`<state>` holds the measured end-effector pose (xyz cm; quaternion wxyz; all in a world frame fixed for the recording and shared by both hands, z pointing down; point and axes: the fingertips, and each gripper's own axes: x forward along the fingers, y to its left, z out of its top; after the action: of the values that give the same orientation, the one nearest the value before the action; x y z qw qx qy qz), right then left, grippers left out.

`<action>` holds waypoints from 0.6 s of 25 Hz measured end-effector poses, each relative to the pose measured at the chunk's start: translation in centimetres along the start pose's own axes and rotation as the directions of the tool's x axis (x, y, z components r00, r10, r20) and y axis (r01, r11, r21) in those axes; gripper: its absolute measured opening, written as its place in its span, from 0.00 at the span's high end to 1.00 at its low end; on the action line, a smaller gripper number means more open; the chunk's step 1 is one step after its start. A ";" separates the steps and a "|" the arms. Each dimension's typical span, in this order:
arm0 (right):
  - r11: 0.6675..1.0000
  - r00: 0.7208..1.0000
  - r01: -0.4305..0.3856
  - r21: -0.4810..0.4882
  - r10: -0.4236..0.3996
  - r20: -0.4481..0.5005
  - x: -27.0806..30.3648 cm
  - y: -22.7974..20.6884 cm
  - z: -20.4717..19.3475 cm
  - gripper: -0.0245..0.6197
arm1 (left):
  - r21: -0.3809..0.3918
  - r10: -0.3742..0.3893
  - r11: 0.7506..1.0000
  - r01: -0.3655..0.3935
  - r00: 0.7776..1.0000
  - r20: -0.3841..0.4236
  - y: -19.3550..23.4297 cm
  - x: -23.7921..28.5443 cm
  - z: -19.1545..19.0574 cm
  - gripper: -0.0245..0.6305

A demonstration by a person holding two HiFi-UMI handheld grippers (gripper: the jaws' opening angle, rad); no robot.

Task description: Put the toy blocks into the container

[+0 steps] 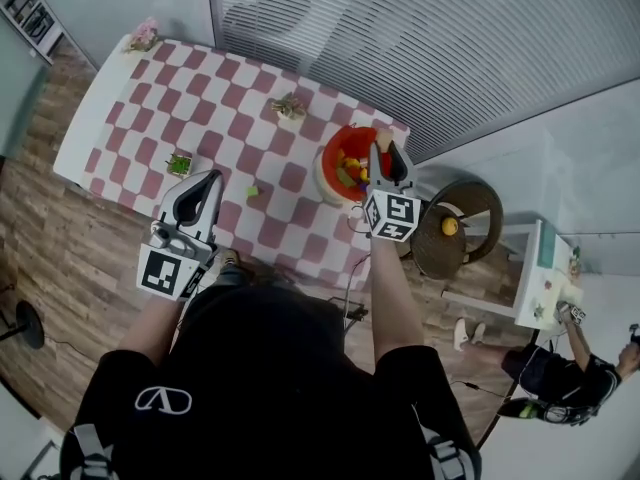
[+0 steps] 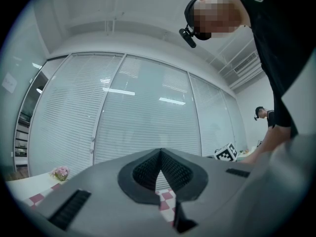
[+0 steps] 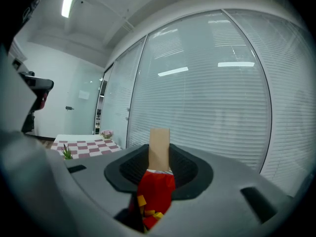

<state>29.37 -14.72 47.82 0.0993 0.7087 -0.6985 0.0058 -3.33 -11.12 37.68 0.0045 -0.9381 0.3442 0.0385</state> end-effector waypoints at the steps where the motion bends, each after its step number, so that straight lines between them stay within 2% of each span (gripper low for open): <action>1: 1.000 1.000 -0.002 0.005 0.002 -0.022 0.2 0.0 -0.9 0.75 | 0.000 0.000 1.000 0.000 1.000 0.000 0.0 0.0 0.0 0.95; 6: 0.999 0.991 -0.008 0.038 0.013 -0.131 1.0 -0.1 -4.4 0.75 | -0.003 0.000 1.000 0.000 1.000 -0.005 0.1 -0.2 -0.2 0.95; 9: 0.999 0.984 -0.010 0.044 0.018 -0.177 1.3 0.1 -5.5 0.75 | 0.001 0.008 1.000 -0.008 1.000 0.026 0.1 -0.1 0.7 0.95; 11: 0.999 0.981 -0.011 0.047 0.020 -0.193 1.3 0.1 -5.8 0.75 | 0.004 0.016 1.000 -0.016 0.999 0.045 0.1 0.1 1.4 0.95; 15: 0.999 0.981 -0.015 0.038 0.022 -0.191 1.5 0.3 -5.8 0.73 | 0.004 0.007 1.000 -0.007 1.000 0.013 0.1 -0.2 0.6 0.95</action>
<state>29.90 -15.30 53.78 0.1529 0.7000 -0.6920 0.0878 -3.55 -11.04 37.09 0.0084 -0.9366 0.3474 0.0440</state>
